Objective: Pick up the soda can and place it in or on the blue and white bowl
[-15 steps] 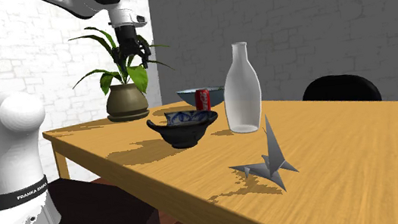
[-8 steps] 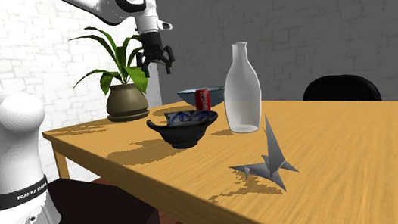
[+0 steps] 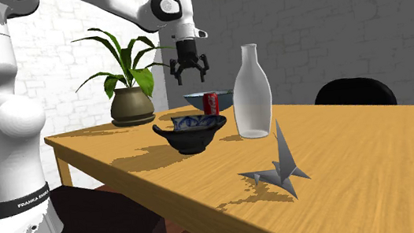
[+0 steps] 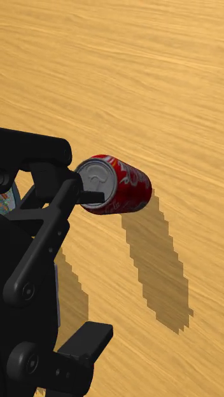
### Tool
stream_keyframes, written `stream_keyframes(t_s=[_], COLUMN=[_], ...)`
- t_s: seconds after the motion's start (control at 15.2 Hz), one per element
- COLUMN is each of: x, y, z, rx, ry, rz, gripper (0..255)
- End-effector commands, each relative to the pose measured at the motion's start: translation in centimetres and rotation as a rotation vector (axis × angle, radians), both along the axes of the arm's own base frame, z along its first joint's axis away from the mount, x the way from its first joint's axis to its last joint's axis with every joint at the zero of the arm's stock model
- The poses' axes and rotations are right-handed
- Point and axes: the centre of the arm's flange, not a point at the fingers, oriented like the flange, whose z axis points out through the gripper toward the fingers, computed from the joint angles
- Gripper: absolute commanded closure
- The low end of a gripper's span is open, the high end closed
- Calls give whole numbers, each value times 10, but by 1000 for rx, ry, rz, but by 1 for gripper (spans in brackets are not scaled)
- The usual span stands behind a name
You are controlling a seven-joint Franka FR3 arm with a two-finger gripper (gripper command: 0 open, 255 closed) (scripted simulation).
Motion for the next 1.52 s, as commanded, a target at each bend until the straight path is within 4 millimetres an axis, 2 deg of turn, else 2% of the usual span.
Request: stream_keyframes(t_s=[0.0,0.26,0.79,1.25,1.32,1.45], x=[16,43,43,43,43,43], y=[-23,-60,-61,-61,-61,-61], z=[-11,-28,-68,-68,-68,-68], rx=[6,19,19,19,19,19], ry=[5,15,15,15,15,15], rz=[10,25,25,25,25,25], gripper=[0,0,0,0,255,255])
